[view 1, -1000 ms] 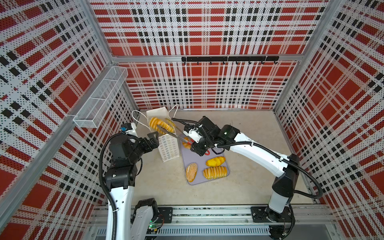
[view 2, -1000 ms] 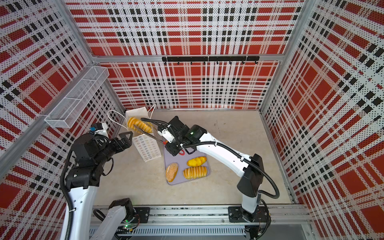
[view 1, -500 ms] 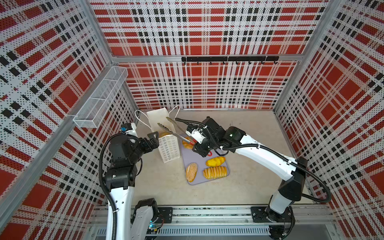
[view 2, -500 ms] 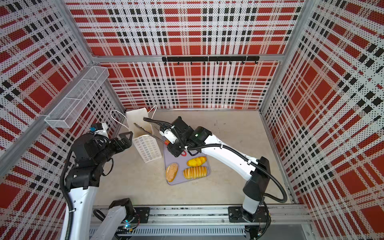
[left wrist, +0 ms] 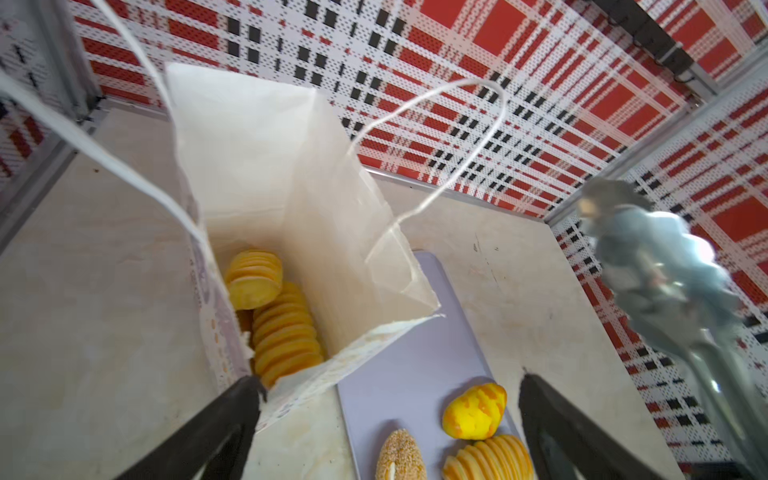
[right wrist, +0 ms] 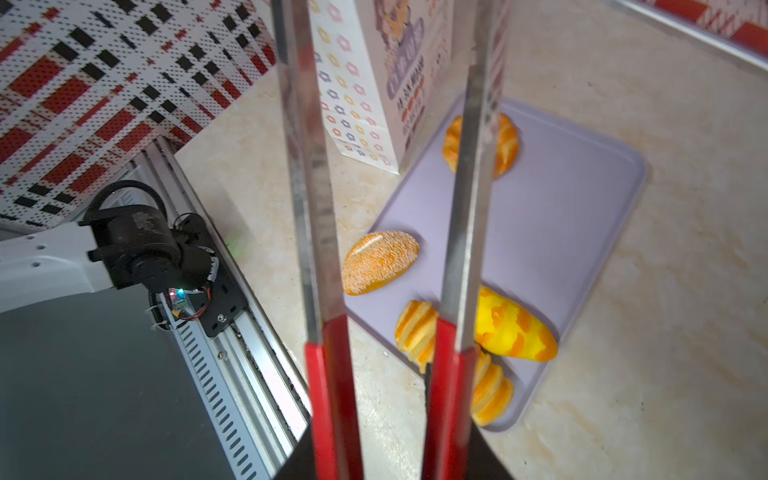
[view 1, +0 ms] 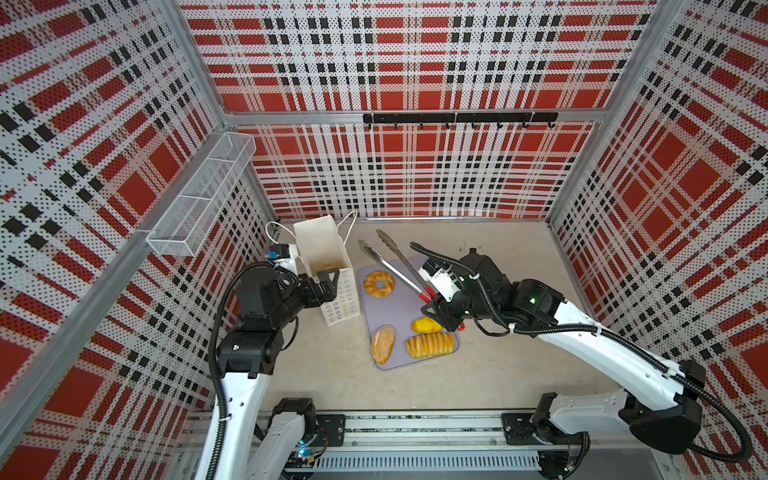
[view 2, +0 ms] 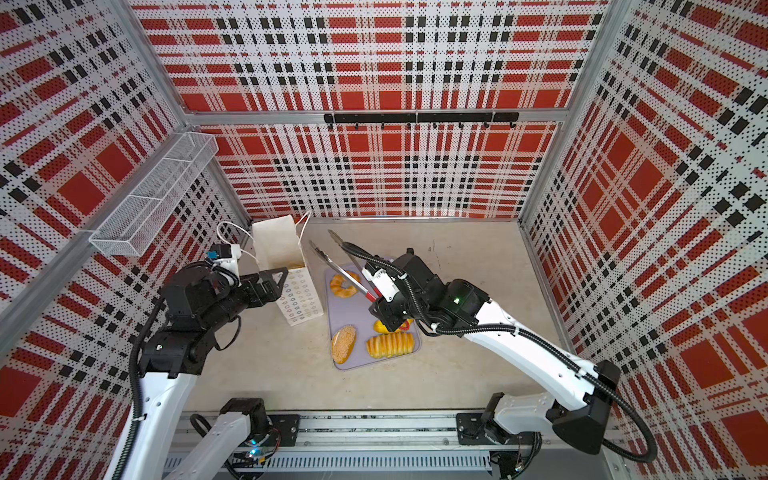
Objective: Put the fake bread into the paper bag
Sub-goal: 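Withdraw the tongs over the tray while the left gripper moves beside the bag, then lower the open tongs onto the ring donut with the right gripper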
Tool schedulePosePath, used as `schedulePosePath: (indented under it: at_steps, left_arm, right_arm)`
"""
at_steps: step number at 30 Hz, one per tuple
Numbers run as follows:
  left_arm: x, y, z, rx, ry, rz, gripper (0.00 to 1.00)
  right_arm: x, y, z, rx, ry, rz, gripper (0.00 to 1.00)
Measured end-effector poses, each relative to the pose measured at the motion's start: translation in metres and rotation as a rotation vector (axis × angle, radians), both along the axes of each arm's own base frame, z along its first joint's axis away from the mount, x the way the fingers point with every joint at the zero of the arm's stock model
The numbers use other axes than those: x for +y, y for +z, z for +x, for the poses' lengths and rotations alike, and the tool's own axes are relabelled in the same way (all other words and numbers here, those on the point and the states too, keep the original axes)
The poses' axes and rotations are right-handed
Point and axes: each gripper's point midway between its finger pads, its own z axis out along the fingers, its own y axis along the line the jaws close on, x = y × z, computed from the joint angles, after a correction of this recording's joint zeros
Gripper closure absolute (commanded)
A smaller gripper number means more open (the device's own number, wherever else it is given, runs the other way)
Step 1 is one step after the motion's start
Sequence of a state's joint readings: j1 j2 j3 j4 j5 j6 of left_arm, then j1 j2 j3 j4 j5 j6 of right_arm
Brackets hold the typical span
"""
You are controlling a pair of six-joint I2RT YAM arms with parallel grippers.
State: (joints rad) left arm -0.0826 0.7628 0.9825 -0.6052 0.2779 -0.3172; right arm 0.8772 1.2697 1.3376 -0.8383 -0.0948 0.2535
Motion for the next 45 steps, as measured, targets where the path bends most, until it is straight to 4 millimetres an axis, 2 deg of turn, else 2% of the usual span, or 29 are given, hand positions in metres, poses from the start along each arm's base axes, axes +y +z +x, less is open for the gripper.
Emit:
schedulePosePath:
  at_steps: [6,12,18,23,35,45]
  left_arm:
    - [-0.042,-0.007,-0.006,0.020,-0.113,0.027,0.01]
    - [-0.066,-0.017,-0.010,0.047,-0.178,0.055,0.01]
    - [-0.065,-0.021,-0.011,0.057,-0.158,0.075,0.02]
    - [-0.060,-0.032,-0.010,0.085,-0.131,0.096,0.02]
    - [-0.055,-0.071,-0.017,0.188,-0.130,0.140,0.02]
    - [-0.056,-0.080,-0.014,0.224,-0.146,0.148,0.02]
  right_arm:
    - [-0.042,-0.047,0.016,0.131,-0.144,-0.044,0.67]
    - [-0.057,-0.075,0.015,0.224,-0.168,-0.075,0.66]
    - [-0.053,-0.101,0.020,0.281,-0.124,-0.135,0.66]
    - [-0.042,-0.123,0.024,0.349,-0.070,-0.181,0.65]
    - [-0.026,-0.144,0.047,0.423,-0.025,-0.195,0.66]
    - [-0.010,-0.163,0.066,0.454,0.011,-0.222,0.66]
